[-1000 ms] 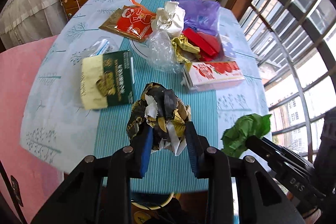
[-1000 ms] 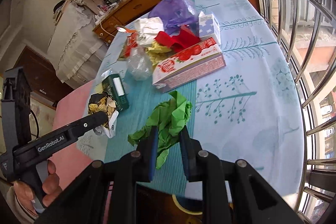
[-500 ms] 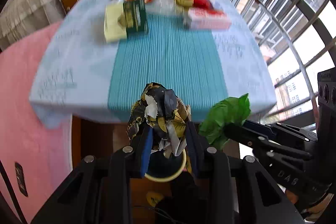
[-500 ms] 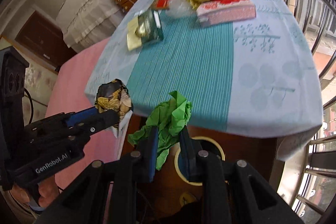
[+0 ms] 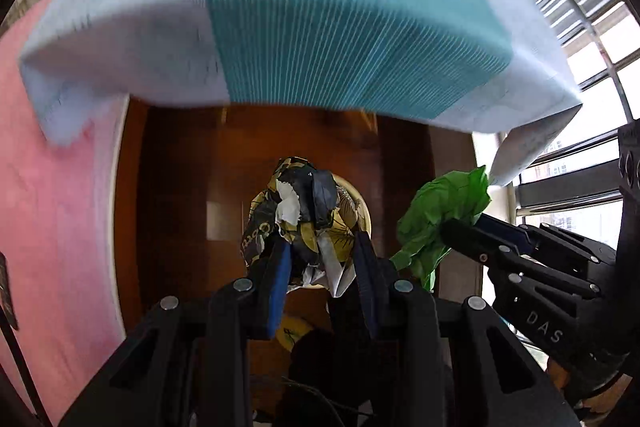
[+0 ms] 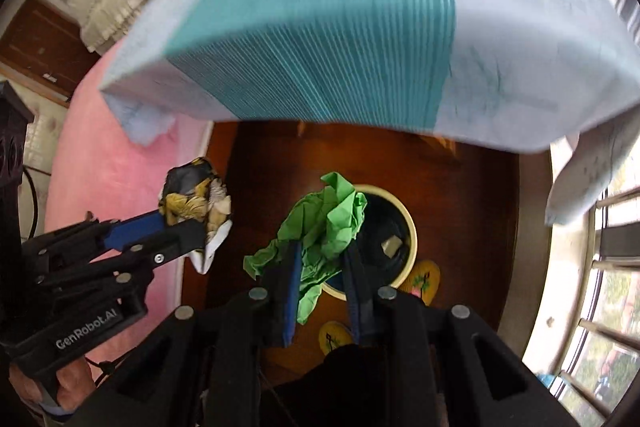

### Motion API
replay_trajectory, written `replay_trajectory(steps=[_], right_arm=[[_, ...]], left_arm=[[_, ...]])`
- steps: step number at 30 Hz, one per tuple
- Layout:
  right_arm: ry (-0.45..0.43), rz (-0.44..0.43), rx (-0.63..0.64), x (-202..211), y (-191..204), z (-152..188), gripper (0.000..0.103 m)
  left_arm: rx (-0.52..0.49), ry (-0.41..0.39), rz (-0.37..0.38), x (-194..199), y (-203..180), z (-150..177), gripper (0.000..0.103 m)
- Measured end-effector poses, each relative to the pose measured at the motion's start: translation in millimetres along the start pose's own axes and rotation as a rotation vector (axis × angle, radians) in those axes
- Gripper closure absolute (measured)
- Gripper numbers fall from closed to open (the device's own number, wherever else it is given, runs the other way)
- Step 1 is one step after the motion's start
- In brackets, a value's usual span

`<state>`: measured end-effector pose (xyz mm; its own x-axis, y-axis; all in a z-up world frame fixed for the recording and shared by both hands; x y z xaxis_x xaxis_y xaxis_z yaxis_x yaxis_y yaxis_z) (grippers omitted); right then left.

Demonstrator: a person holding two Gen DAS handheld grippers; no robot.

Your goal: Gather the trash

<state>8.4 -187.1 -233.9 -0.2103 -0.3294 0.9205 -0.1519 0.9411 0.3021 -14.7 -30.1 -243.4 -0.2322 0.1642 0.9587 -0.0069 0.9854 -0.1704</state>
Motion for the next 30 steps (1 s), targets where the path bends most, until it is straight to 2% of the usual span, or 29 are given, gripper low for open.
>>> replay_trajectory(steps=[10,15,19,23,24,26,27,30], right_arm=[[0.085,0.035,-0.037,-80,-32,34,0.083],[0.107,0.038,-0.039,-108,-40,36,0.082],[0.105,0.043,-0.03,-124,-40,38,0.082],[0.133,0.028,-0.03,-144,-38,38,0.079],[0.138,0.03,-0.028,-147,-37,37,0.079],[0.142,0.048,-0.021,-151,-37,35,0.079],[0.141,0.049,-0.019,-150,-37,34,0.075],[0.128,0.047,-0.034,-146,-39,30,0.056]], left_arm=[[0.096,0.08,0.037,-94,22,29,0.071],[0.096,0.105,0.015,-126,22,37,0.068],[0.083,0.107,-0.003,-143,22,38,0.062],[0.085,0.123,-0.008,-151,25,35,0.037],[0.085,0.123,-0.027,-152,26,33,0.034],[0.094,0.128,-0.051,-153,35,32,0.02],[0.107,0.135,-0.061,-153,39,31,0.019],[0.125,0.123,-0.049,-146,46,28,0.019]])
Point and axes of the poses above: each gripper's, at about its wrist camera, not at the fingertips, and x roughly against the way its jaws point, y to its left, z to its underside, the point moved 5 cm from there along -x, roughly the way its jaws point, and after that the axes turned 5 degrees about -y, right-handed, at the moved point
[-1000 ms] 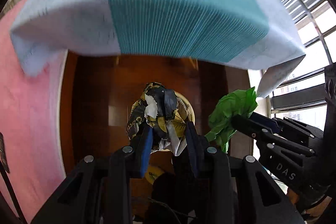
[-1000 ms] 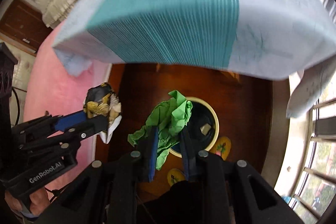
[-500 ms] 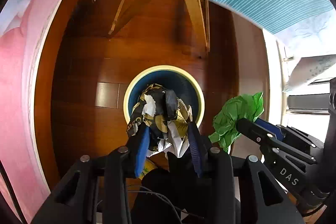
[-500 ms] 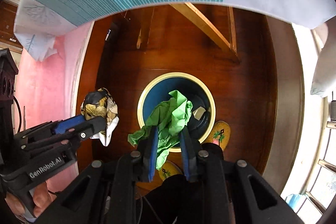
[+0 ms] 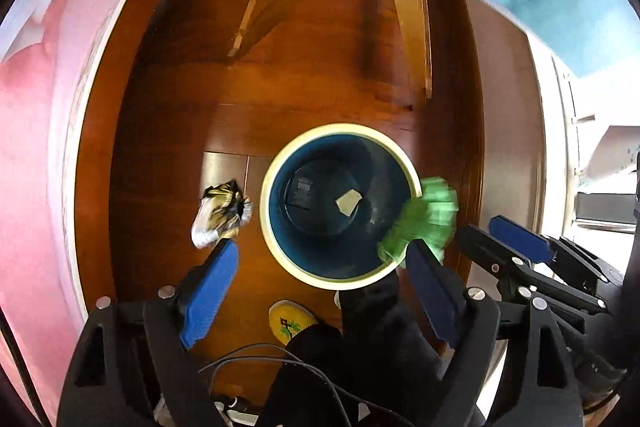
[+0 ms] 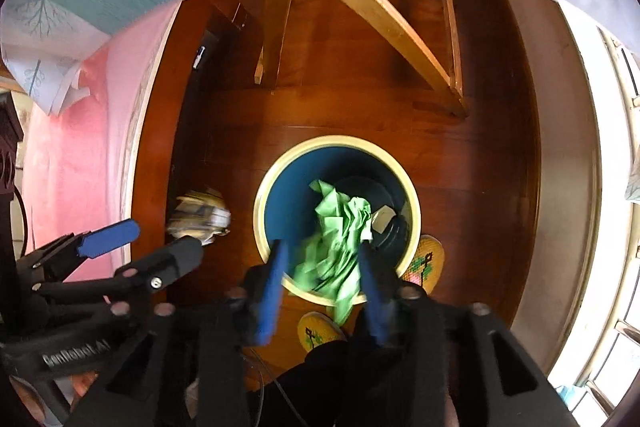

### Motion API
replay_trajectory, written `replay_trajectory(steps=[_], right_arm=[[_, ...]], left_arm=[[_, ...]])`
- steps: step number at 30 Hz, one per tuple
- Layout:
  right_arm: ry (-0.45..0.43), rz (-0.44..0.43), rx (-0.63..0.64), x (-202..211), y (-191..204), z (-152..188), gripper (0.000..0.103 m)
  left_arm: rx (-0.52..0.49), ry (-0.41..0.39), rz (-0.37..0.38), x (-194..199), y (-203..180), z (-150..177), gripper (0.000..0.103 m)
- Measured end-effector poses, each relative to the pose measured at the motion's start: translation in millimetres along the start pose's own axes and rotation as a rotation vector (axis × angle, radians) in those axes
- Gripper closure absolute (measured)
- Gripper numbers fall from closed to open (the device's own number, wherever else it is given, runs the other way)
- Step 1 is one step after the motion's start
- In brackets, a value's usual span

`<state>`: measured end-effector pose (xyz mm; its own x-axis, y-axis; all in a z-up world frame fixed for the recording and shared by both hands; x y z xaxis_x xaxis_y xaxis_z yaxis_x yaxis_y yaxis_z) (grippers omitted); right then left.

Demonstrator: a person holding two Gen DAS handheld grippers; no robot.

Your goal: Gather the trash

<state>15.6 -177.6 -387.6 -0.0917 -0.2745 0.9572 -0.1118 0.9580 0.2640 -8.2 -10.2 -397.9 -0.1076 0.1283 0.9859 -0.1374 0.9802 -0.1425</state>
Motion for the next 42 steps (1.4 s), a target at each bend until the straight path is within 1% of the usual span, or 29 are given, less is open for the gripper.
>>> replay_trajectory(steps=[1,3,9,13,17,23,28,31,34,38,40,42], right_arm=[[-0.009,-0.003,-0.009,4,0,-1,0.05],[-0.016,-0.008,-0.014,9,1,-3,0.049],[-0.035,0.024,0.005,30,12,-6,0.048],[-0.059,0.04,0.019,49,20,-8,0.048],[-0.082,0.049,0.026,71,28,-8,0.048],[-0.099,0.058,0.063,85,42,-11,0.048],[-0.14,0.046,0.126,86,57,-15,0.048],[-0.14,0.027,0.184,77,71,-17,0.048],[-0.132,0.003,0.25,65,86,-18,0.048],[-0.108,-0.034,0.355,48,112,-20,0.048],[-0.095,-0.057,0.404,38,127,-19,0.048],[-0.078,-0.086,0.467,23,145,-19,0.048]], left_arm=[[0.0,-0.008,0.002,3,2,-1,0.019],[-0.001,-0.017,0.008,12,3,-3,0.019],[0.011,-0.036,0.03,43,2,-3,0.019],[0.008,-0.043,0.039,66,1,-4,0.016],[-0.01,-0.079,0.045,89,1,-4,0.016],[0.002,-0.136,0.032,109,8,-3,0.016],[0.022,-0.215,-0.023,121,25,-3,0.016],[0.063,-0.265,-0.065,126,43,0,0.016],[0.14,-0.296,-0.118,125,66,5,0.016],[0.274,-0.335,-0.205,124,102,16,0.016],[0.352,-0.358,-0.265,122,121,23,0.016],[0.456,-0.382,-0.343,117,144,35,0.016]])
Point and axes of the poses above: each gripper's, at about its wrist camera, not at the fingertips, and x roughly against the way its jaws point, y to its left, z to its underside, the point moved 5 cm from there along -x, roughly the way its jaws point, and after that the axes turned 5 degrees about -y, right-handed, at the moved point
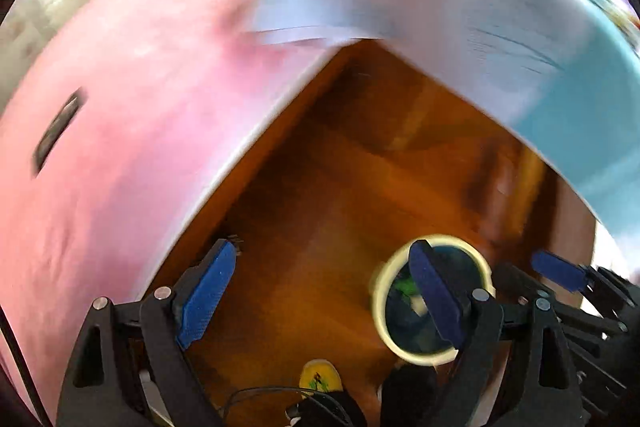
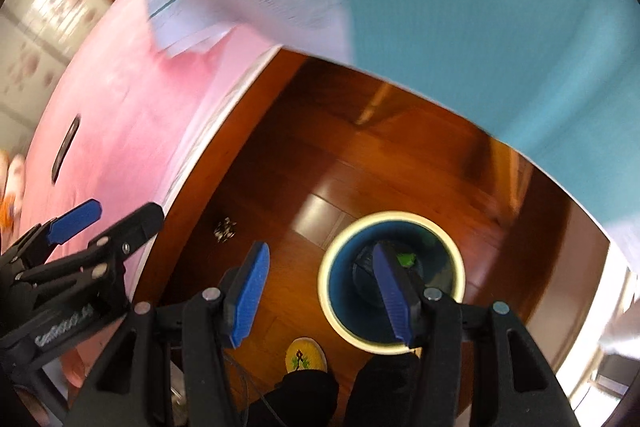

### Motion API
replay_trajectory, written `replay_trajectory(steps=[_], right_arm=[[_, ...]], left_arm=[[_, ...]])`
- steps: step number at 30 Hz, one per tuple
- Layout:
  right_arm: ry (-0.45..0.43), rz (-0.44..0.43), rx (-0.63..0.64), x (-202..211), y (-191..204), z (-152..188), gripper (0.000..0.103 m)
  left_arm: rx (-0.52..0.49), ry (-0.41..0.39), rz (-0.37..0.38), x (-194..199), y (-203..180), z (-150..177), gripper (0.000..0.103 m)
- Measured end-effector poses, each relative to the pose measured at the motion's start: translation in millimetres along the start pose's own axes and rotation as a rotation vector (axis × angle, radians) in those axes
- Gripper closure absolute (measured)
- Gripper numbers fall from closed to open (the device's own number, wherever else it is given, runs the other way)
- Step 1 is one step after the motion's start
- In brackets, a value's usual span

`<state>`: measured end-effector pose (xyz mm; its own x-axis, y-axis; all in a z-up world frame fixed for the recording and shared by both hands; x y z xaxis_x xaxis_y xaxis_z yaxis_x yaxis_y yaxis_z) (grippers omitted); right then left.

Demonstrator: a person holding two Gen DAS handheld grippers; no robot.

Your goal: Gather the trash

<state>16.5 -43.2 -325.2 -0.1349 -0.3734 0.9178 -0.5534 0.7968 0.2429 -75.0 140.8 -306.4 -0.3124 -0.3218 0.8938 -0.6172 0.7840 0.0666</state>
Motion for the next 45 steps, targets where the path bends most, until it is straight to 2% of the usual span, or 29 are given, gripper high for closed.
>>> replay_trajectory(steps=[4,9,13,17,23,30,33,39,45], right_arm=[[0.028,-0.062,0.112,-36,33,-4,0.048],[0.094,-0.159,0.266,-105,93,5,0.048],[0.12,-0.212,0.337,-166,135,19,0.048],[0.136,-0.246,0.368,-239,176,38,0.048],[0.187,-0.258,0.399,-362,225,74,0.048],[0.201,-0.27,0.448,-468,262,107,0.048],[0.192,-0.293,0.46,-491,258,114,0.048],[0.132,-0.341,0.503,-523,279,126,0.048],[0.116,-0.32,0.523,-544,283,137,0.048]], left_arm=[[0.189,0.011,-0.132,-25,52,20,0.016],[0.428,0.065,-0.282,-68,129,76,0.018],[0.601,0.116,-0.368,-109,183,128,0.021],[0.719,0.151,-0.426,-152,224,176,0.024],[0.816,0.162,-0.491,-223,264,230,0.024],[0.926,0.196,-0.546,-298,293,288,0.024],[0.963,0.203,-0.554,-317,297,301,0.024],[0.961,0.203,-0.578,-335,303,315,0.024],[0.948,0.199,-0.589,-339,311,322,0.024]])
Point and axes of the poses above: each gripper's, at about its wrist camera, not at the fingertips, and x roughly against the way its jaws point, y to its left, z to its underside, the point moved 5 cm from there along -x, roughly the way its jaws point, and after that the axes turned 5 degrees about -y, right-handed, at the moved point
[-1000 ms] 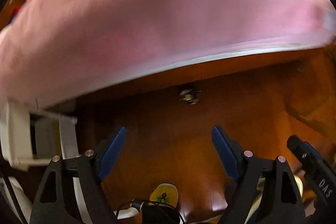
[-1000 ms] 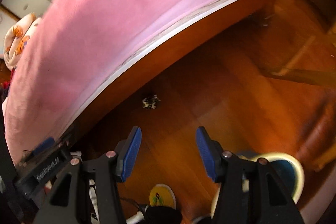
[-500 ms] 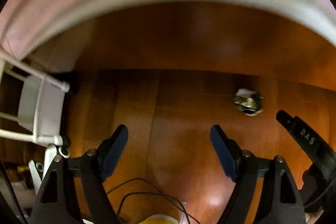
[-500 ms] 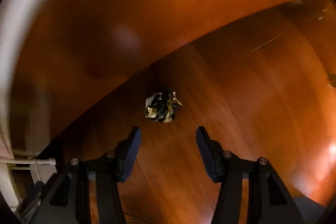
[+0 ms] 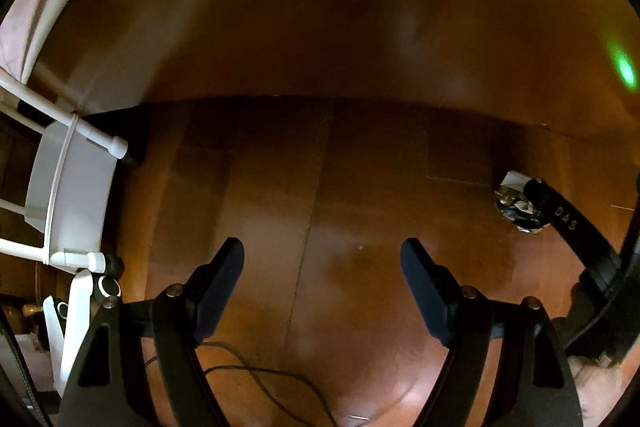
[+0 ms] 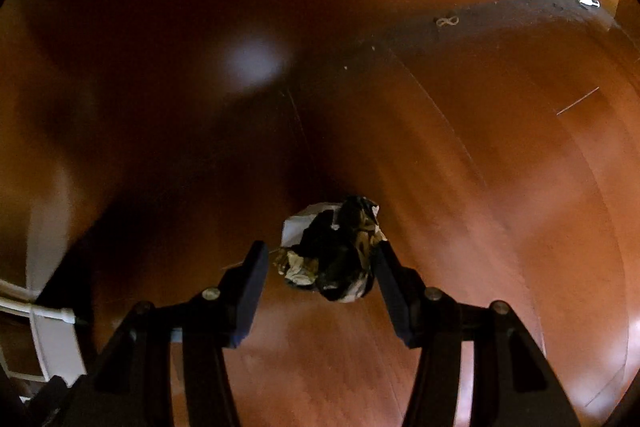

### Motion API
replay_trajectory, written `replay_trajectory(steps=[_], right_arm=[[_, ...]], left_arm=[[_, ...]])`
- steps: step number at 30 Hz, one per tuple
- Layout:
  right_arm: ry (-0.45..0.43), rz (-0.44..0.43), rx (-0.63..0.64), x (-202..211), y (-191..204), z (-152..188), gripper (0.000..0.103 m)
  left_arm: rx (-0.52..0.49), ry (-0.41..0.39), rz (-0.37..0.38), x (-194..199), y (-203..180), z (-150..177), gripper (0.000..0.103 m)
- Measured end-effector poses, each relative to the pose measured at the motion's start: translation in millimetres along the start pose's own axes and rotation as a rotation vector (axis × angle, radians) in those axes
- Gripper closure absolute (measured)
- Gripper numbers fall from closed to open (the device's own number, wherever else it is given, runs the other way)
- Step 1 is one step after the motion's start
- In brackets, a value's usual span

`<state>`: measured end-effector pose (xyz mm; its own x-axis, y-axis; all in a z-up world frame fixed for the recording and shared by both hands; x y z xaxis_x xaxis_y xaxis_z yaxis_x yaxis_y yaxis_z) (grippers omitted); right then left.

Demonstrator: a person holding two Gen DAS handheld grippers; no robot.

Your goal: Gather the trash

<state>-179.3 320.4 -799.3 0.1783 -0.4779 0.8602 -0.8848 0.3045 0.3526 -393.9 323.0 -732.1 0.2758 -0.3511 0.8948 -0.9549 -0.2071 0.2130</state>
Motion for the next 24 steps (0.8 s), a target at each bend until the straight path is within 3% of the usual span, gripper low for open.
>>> replay_trajectory(steps=[9,10,11,19,24], right_arm=[[-0.038,-0.009,-0.039,-15,-3,7,0.049],[-0.038,0.003,-0.05,-16,-6,7,0.059],[-0.034,0.001,-0.052,-19,-5,3,0.059],[0.027,-0.018,-0.053,-9,-3,7,0.062],[0.056,-0.019,-0.077,27,-5,16,0.062]], left_arm=[[-0.006,-0.021,0.02,-2,-5,-6,0.024],[-0.007,-0.023,0.024,-1,-6,-7,0.024],[-0.01,-0.025,0.026,0,-7,-7,0.024],[-0.03,-0.027,0.038,12,-19,-6,0.024],[-0.049,-0.027,0.04,37,-25,-8,0.024]])
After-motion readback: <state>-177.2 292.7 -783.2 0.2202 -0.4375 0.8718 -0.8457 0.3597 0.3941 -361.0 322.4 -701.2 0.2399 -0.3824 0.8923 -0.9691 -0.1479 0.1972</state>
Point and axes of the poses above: each gripper's, at about its wrist camera, not at the fingertips, and x roughly against the way its jaws point, y to its left, z to its underside, the point moved 5 cm from there along -x, roughly the way its jaws point, and after that the axes turned 5 degrees about -y, right-handed, at the moved point
